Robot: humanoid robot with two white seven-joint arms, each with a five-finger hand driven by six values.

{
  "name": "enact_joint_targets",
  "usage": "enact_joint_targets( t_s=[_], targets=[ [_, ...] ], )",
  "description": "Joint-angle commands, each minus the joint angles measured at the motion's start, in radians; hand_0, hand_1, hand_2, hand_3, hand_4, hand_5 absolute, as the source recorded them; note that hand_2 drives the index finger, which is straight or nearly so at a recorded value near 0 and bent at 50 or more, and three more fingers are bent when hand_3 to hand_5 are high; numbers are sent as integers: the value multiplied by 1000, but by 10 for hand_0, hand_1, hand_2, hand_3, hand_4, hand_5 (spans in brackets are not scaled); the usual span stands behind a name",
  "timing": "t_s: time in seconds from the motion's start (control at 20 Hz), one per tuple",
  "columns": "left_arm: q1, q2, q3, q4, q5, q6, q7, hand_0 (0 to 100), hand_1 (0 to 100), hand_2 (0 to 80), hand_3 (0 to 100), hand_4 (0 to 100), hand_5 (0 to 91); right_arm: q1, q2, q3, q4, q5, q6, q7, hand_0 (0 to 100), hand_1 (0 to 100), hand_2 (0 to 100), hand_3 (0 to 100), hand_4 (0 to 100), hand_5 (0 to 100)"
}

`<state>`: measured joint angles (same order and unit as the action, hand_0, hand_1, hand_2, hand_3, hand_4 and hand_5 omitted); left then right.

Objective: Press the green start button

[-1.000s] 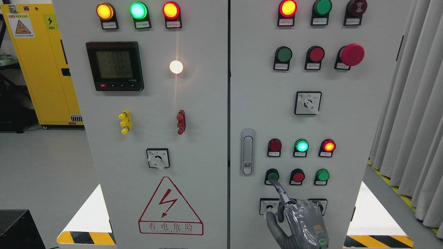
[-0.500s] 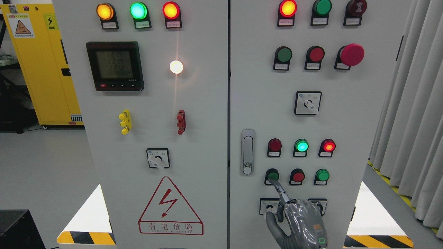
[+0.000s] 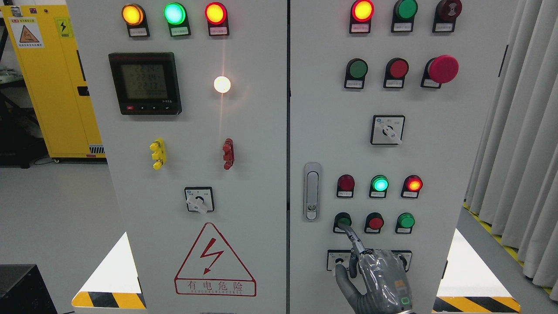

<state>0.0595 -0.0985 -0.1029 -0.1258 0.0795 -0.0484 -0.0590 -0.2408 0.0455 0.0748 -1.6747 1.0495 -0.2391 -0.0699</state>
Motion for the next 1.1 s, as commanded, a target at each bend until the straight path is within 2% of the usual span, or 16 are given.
enact_joint_targets(
  t_s=[0.0,0.55,1.05],
  targets=[
    [0,-1,0,0,0,1,-1,120,556,0,0,0,0,-6,1,-4,12,-9,9,2,688,878,0,888,930,1000],
    [0,-1,0,0,-1,1,-1,120,556,0,0,0,0,-8,1,0,24,-9,9,-1,694,878,0,888,928,1000],
    [0,-1,0,0,0,1,1,120,556,0,0,0,0,11,1,8,-23,-20,-2,-30,695,877,0,891,932,1000]
  ],
)
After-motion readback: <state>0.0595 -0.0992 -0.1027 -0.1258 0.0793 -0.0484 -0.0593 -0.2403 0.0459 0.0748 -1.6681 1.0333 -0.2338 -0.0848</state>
